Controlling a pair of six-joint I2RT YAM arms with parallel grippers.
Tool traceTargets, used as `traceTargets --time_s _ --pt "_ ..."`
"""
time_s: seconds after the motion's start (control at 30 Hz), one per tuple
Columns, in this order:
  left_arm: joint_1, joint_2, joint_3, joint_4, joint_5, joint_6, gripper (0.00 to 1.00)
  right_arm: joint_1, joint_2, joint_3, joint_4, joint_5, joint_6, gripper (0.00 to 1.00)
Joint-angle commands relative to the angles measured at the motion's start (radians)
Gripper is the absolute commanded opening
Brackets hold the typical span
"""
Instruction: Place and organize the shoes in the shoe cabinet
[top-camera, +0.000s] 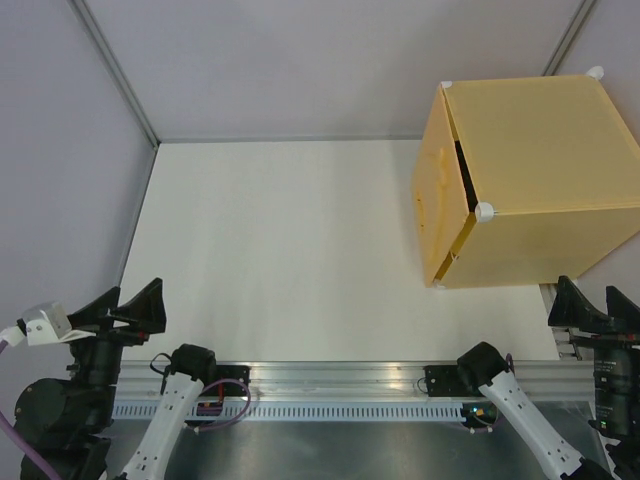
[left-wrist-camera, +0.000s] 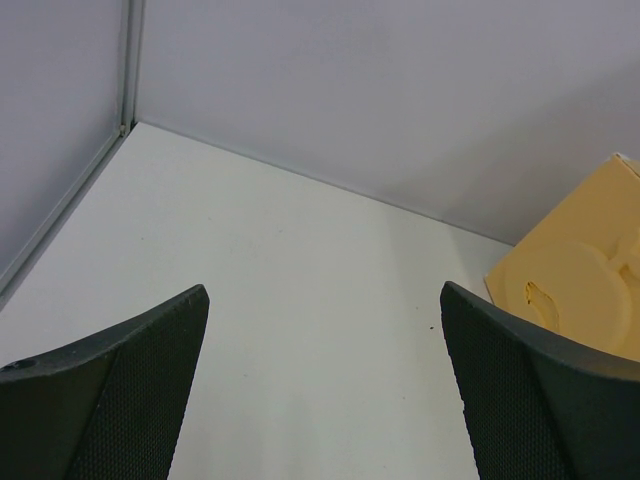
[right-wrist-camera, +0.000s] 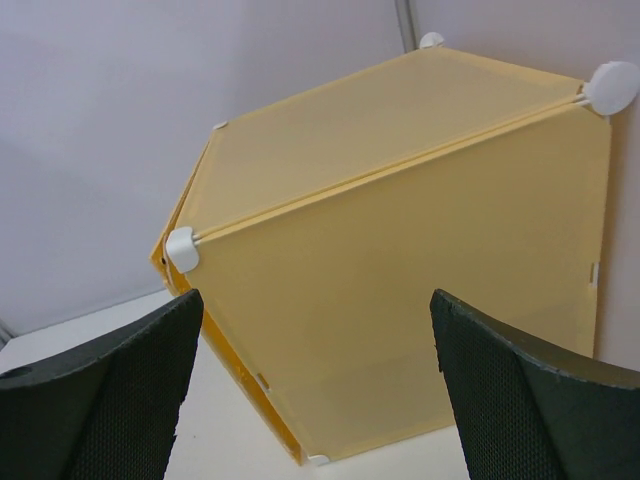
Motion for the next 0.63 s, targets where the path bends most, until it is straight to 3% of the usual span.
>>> traceTargets --time_s 0.0,0.6 --pt "0.004 -0.005 0.008 -0.015 -0.035 0.005 0.99 0.0 -0.002 -0.008 0.036 0.123 0.02 0.98" --pt "0.004 -0.003 -0.023 -0.026 -0.07 0.017 0.99 0.009 -0.002 -0.043 0.039 0.241 0.032 0.98"
